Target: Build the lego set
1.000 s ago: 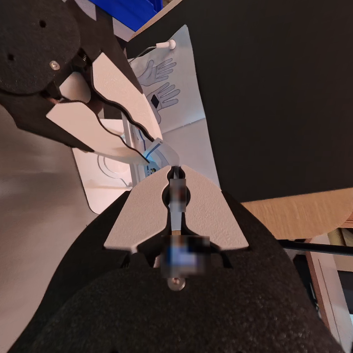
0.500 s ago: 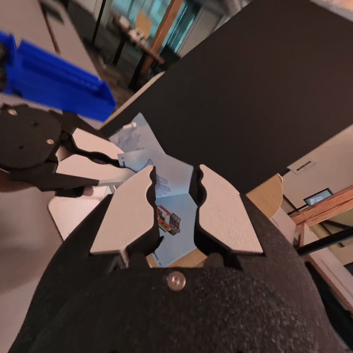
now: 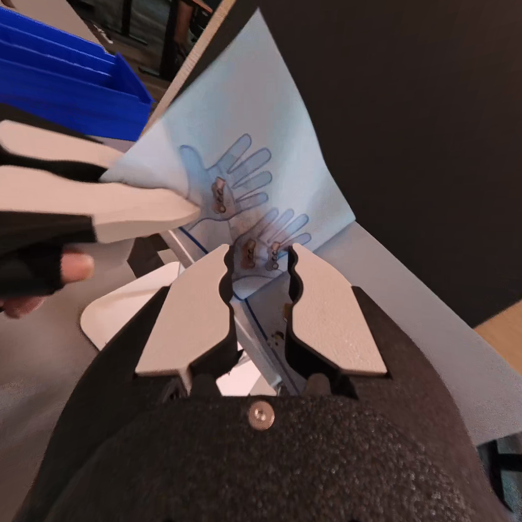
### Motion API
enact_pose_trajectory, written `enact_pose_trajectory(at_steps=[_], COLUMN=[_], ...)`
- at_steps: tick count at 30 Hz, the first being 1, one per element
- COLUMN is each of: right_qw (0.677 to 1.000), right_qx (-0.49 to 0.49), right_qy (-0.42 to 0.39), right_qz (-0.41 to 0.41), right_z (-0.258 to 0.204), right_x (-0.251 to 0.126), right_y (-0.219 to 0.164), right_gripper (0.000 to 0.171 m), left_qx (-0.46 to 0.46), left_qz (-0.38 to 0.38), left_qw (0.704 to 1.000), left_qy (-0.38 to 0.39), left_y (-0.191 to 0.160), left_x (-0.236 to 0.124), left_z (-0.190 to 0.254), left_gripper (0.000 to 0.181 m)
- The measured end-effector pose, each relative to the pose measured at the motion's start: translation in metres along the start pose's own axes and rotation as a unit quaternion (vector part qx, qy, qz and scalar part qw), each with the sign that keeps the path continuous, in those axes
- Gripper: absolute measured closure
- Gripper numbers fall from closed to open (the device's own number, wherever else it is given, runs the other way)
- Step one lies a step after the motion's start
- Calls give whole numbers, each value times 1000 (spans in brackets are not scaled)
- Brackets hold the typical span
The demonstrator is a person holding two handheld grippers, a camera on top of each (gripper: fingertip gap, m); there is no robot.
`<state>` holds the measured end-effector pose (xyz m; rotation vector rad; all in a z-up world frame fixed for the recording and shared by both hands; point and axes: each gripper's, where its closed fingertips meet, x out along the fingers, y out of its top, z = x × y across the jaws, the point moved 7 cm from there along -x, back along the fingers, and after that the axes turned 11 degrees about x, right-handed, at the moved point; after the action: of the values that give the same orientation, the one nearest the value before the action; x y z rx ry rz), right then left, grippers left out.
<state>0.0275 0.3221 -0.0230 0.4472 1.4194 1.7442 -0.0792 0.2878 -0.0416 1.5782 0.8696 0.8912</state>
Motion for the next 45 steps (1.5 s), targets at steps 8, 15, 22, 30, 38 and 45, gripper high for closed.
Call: enact_pose_trajectory(at_steps=[8, 15, 22, 30, 38, 45], right_qw=[999, 995, 997, 997, 997, 997], right_qx=[-38, -97, -78, -69, -56, -68], right_qy=[-31, 0, 15, 17, 9, 15], right_qz=[0, 3, -4, -27, -43, -39], right_z=[-4, -17, -18, -17, -19, -25], right_x=[18, 23, 29, 31, 35, 41], right_y=[3, 2, 4, 4, 7, 12], right_gripper=[136, 135, 136, 139, 140, 141], left_qx=[13, -26, 114, 70, -82, 54], left_qz=[17, -54, -129, -117, -6, -36], left_qw=[1000, 998, 984, 990, 996, 997], left_qy=[-18, -21, -36, -43, -41, -29], left_y=[-5, -3, -16, -17, -32, -23], left_x=[-31, -31, -2, 2, -13, -7], left_z=[-27, -81, -78, -81, -89, -79], left_gripper=[169, 172, 170, 177, 178, 178])
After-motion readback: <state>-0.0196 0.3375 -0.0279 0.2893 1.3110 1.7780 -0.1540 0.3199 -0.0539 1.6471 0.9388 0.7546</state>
